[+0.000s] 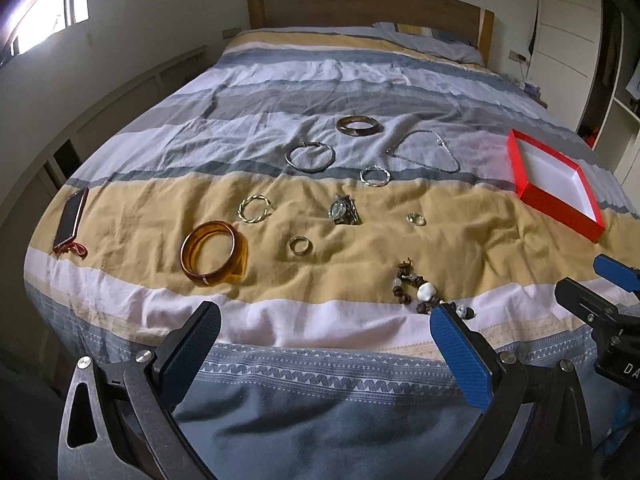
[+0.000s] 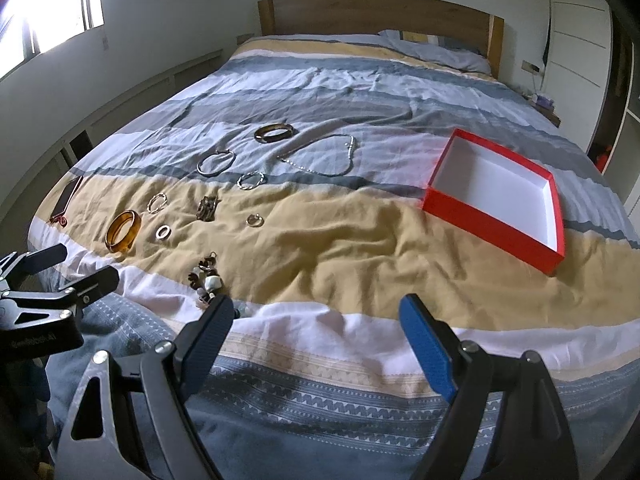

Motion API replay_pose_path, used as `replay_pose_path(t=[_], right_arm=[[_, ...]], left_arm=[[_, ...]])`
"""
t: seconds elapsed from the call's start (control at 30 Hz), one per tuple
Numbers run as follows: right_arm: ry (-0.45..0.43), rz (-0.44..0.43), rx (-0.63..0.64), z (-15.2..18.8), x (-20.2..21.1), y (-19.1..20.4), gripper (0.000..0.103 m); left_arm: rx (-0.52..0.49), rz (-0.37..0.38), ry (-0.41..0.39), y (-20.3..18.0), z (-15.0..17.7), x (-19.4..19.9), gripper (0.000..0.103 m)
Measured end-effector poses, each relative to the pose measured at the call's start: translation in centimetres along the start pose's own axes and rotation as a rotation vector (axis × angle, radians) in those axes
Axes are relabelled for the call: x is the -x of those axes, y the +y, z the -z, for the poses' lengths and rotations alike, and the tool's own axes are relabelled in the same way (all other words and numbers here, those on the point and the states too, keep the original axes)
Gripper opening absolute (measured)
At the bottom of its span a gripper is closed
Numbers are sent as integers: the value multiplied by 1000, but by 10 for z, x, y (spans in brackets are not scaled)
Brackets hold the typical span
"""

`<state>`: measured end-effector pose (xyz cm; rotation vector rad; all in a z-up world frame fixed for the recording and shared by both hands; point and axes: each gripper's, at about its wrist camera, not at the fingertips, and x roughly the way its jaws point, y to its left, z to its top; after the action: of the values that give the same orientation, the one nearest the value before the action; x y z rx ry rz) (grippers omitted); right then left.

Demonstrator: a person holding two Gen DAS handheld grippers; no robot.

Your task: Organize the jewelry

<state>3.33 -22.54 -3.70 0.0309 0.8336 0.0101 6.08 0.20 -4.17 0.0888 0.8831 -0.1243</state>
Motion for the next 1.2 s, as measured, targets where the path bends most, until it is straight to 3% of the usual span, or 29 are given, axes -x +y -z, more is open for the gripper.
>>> replay_pose_path(t=[0.67,1.0,1.2], right_arm=[[26,-14,25,2,-9,3,85],[48,-54,55,2,-17,9,84],[61,-86,86,1,-24,16,83]], left_arm=[[13,0,34,10,2,-17,102],[34,8,10,13,0,-20,102],[50,20,49,17,-1,-29,102]])
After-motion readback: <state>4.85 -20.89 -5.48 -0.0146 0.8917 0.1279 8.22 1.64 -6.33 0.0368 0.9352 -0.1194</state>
